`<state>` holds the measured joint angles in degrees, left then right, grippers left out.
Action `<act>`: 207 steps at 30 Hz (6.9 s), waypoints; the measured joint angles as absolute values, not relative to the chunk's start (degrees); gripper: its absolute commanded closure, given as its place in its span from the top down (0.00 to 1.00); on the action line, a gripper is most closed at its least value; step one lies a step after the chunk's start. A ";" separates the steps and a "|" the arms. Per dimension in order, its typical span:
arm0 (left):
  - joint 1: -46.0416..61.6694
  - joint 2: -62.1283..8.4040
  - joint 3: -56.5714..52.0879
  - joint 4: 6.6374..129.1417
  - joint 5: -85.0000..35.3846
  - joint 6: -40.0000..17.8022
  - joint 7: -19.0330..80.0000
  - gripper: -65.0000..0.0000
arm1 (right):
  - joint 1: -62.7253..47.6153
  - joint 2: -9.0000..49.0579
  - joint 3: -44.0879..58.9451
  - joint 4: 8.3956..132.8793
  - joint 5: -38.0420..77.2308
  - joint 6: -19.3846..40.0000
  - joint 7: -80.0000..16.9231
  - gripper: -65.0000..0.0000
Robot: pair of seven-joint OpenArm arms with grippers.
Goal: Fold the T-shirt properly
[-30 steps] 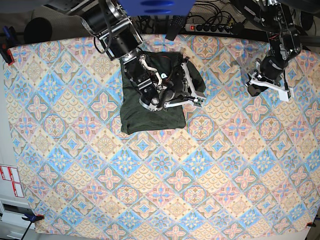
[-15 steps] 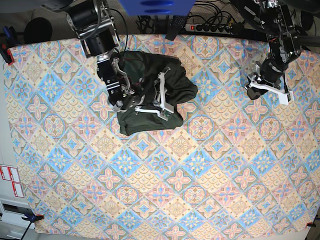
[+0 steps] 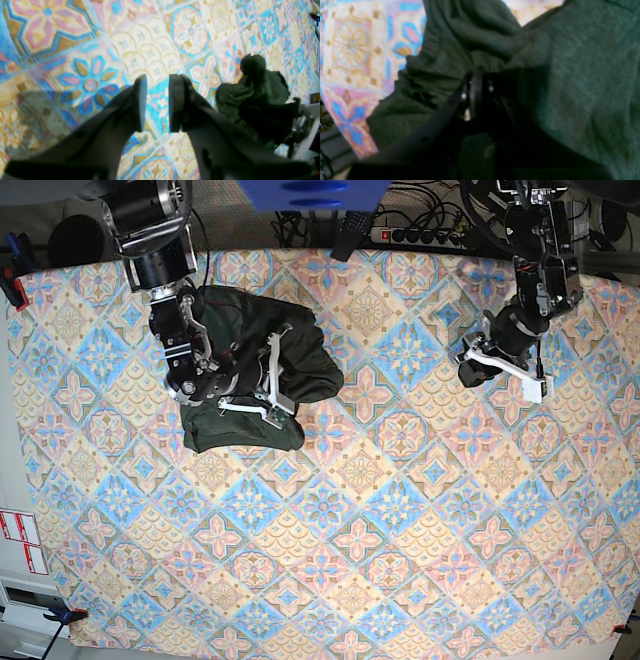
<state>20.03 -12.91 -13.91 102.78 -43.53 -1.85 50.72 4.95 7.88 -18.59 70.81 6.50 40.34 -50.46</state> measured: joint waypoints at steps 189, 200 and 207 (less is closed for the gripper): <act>33.80 -17.87 -4.84 114.98 -33.10 -2.44 50.63 0.18 | -34.02 11.09 10.15 109.14 -0.47 40.03 -62.70 0.00; 43.83 -19.99 -9.74 116.27 -33.41 -2.70 50.26 0.09 | -43.03 10.81 24.80 109.14 14.76 39.94 -62.85 0.00; 51.70 -20.03 -10.02 117.14 -33.08 -2.63 49.67 0.00 | -48.97 11.05 29.76 108.68 18.04 39.83 -62.92 0.00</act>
